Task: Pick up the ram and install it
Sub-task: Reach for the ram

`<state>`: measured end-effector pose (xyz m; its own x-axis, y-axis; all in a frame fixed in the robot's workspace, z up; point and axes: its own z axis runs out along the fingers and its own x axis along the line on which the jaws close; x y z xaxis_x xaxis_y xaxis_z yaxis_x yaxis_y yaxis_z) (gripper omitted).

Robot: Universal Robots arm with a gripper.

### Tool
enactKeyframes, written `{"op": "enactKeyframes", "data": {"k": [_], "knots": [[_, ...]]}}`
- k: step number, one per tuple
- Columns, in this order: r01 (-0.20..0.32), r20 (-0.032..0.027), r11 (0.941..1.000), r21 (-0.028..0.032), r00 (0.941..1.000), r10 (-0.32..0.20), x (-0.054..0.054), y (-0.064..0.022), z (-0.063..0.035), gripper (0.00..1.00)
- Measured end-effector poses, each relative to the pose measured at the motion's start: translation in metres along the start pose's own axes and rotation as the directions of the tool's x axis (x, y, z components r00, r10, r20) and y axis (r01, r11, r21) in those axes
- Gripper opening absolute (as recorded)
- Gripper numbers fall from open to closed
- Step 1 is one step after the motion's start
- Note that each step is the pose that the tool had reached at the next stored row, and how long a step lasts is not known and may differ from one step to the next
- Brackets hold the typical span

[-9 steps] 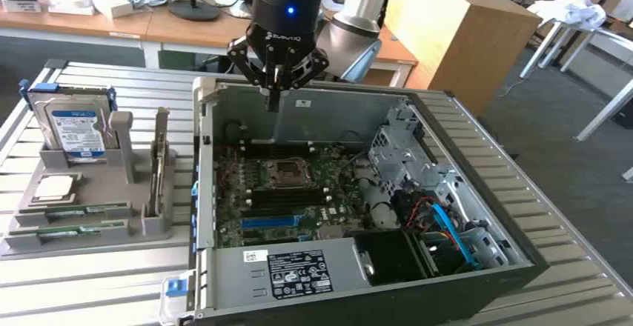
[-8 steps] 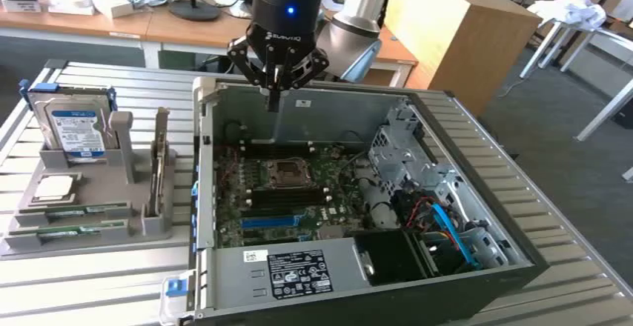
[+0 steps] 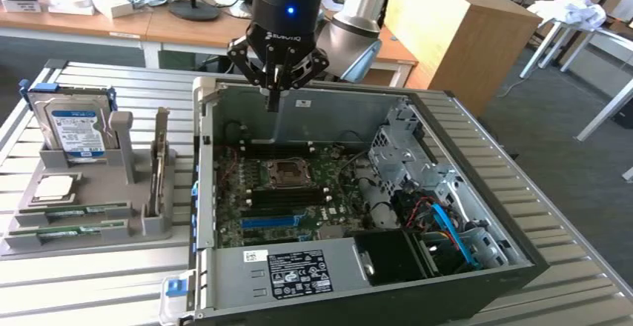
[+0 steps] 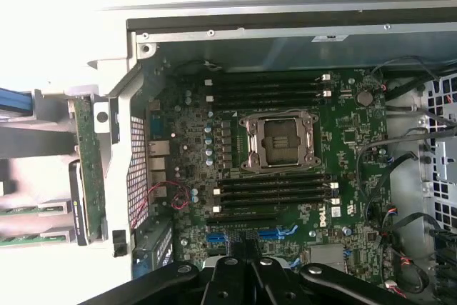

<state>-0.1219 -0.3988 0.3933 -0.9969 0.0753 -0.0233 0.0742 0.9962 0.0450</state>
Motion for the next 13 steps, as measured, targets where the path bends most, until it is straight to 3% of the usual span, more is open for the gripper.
{"op": "enactKeyframes", "data": {"k": [13], "knots": [[0.0,0.0,1.0,0.0,1.0,0.0,0.014,-0.0011,-0.0004,0.1]]}}
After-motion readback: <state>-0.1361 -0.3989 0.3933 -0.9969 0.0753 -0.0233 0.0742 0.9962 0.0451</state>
